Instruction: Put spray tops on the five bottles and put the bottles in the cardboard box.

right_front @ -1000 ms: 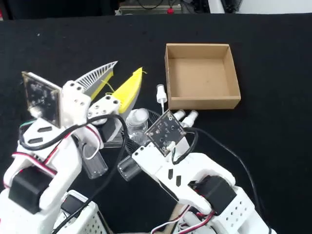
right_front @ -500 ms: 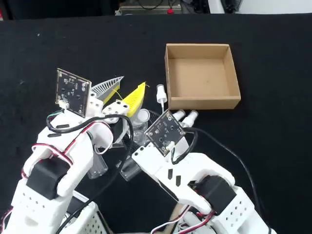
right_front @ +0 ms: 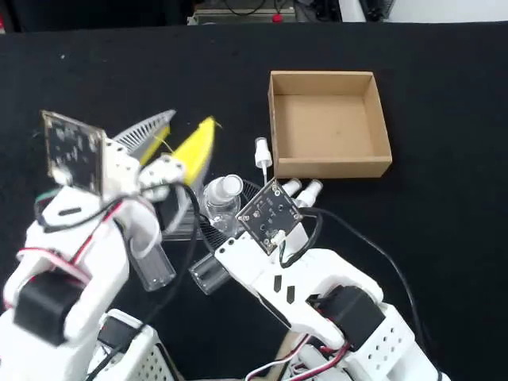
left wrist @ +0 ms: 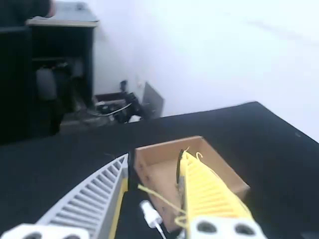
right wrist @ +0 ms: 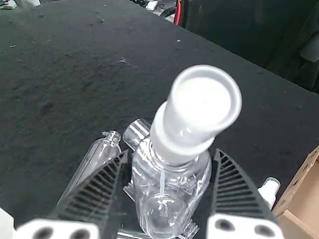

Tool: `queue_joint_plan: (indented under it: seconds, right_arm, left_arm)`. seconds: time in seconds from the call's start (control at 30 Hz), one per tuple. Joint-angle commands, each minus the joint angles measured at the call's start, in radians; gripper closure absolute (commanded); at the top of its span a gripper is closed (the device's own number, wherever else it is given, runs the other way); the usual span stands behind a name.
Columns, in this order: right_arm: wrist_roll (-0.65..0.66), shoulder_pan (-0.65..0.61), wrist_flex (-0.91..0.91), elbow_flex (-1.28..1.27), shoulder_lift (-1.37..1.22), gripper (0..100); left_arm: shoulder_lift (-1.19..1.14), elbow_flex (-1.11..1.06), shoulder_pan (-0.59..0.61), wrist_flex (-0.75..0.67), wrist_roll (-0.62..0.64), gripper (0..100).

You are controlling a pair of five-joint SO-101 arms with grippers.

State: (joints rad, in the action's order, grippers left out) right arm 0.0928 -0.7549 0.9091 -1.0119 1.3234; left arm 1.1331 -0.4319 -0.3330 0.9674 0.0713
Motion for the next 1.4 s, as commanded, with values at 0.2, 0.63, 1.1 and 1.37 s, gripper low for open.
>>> queue_joint_plan:
  seconds: [0.2,0.63,1.1,1.37]
  right_arm:
    - [-0.005,-0.003,-0.025,0.004,-0.004,80.7]
    - [-0.005,-0.003,-0.025,0.004,-0.004,80.7]
    - [-0.005,-0.003,-0.023,0.002,-0.004,80.8]
    - [-0.005,-0.003,-0.023,0.002,-0.004,80.8]
  left_arm:
    - [0.005,0.131,-0.125,0.187,-0.199,83]
    - [0.005,0.116,-0.188,0.219,-0.207,83]
    - [0.005,0.206,-0.186,0.222,-0.296,83]
    - [0.003,0.229,-0.197,0.27,-0.296,83]
